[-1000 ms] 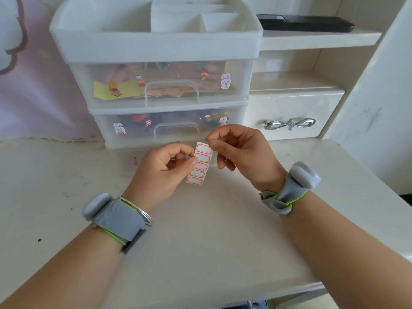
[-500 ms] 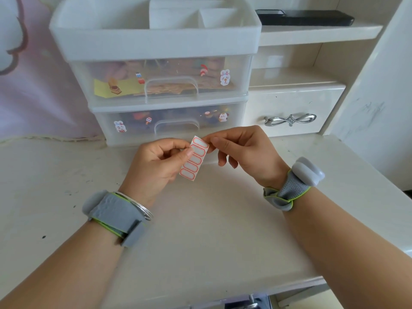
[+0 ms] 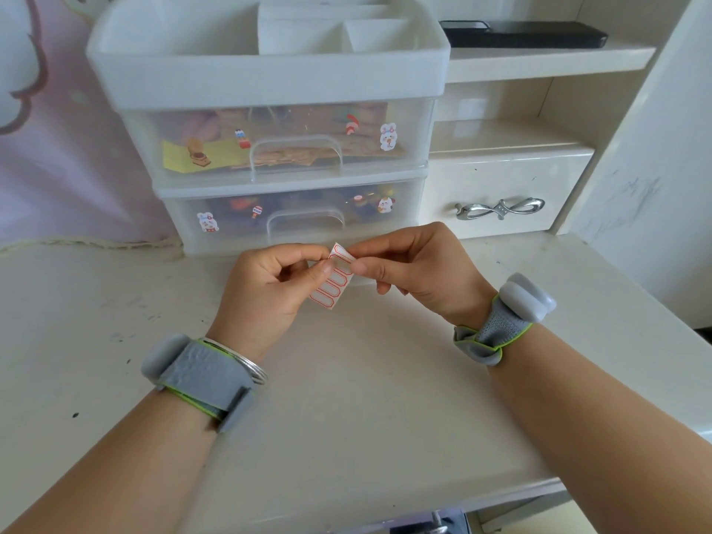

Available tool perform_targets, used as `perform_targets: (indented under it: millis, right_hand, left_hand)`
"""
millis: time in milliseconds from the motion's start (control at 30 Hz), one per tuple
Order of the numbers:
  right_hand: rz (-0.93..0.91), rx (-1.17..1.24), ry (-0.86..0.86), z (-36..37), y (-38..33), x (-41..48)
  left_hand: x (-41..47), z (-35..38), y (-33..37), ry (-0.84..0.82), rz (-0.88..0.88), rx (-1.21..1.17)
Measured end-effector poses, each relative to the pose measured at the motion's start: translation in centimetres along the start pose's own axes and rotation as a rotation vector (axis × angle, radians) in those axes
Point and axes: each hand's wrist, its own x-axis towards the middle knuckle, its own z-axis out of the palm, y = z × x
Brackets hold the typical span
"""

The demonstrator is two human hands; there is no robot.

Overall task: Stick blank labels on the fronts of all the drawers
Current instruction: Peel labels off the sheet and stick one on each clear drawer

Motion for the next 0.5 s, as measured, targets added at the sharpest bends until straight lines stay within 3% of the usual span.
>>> perform_targets:
  millis: [500]
  right_hand:
    - [-0.001,-0.110,0.015,0.2,1.1,0.4]
  left_hand:
    - [0.1,-0.3,-0.2,0.028,0.176,0.267]
